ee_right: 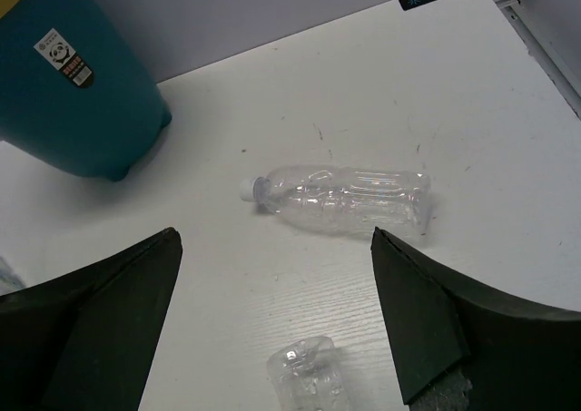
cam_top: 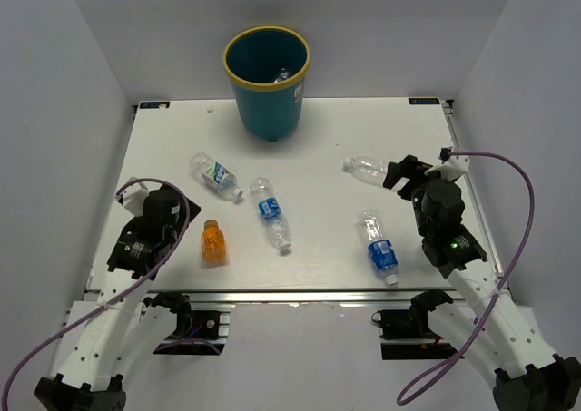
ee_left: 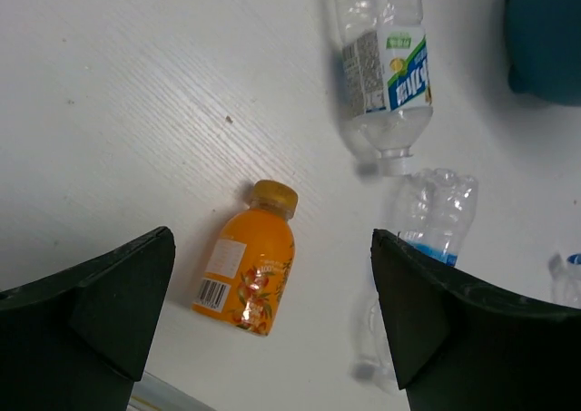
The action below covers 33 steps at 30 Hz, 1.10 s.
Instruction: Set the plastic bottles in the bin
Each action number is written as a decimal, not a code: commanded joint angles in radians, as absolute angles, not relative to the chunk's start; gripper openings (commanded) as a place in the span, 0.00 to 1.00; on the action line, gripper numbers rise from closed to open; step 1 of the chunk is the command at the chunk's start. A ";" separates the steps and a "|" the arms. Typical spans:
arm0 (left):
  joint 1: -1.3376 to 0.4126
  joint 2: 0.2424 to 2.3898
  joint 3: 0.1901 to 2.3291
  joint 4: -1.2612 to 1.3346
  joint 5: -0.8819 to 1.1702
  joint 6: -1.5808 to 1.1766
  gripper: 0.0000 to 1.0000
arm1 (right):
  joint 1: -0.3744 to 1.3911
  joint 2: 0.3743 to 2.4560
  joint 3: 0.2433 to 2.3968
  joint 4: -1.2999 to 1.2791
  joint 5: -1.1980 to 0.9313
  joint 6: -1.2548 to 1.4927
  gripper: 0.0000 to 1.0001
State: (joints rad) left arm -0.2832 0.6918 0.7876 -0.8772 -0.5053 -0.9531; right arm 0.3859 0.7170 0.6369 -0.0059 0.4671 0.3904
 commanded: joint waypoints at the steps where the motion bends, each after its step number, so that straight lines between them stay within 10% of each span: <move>1: -0.281 0.686 0.738 -0.878 -0.422 -0.913 0.98 | 0.385 0.713 0.624 0.046 0.431 0.347 0.89; 19: -0.281 0.949 0.511 -0.538 -0.118 -0.828 0.98 | 0.383 0.762 0.610 0.051 0.456 0.316 0.89; 33: -0.281 0.999 0.492 -0.442 -0.124 -0.859 0.56 | 0.385 0.778 0.626 0.009 0.512 0.348 0.89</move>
State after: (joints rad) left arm -0.2832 1.0065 0.4847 -0.4671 -0.1188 -0.8490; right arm 0.3859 0.7792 0.5930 -0.0071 0.4713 0.3370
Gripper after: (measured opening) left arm 0.726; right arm 0.895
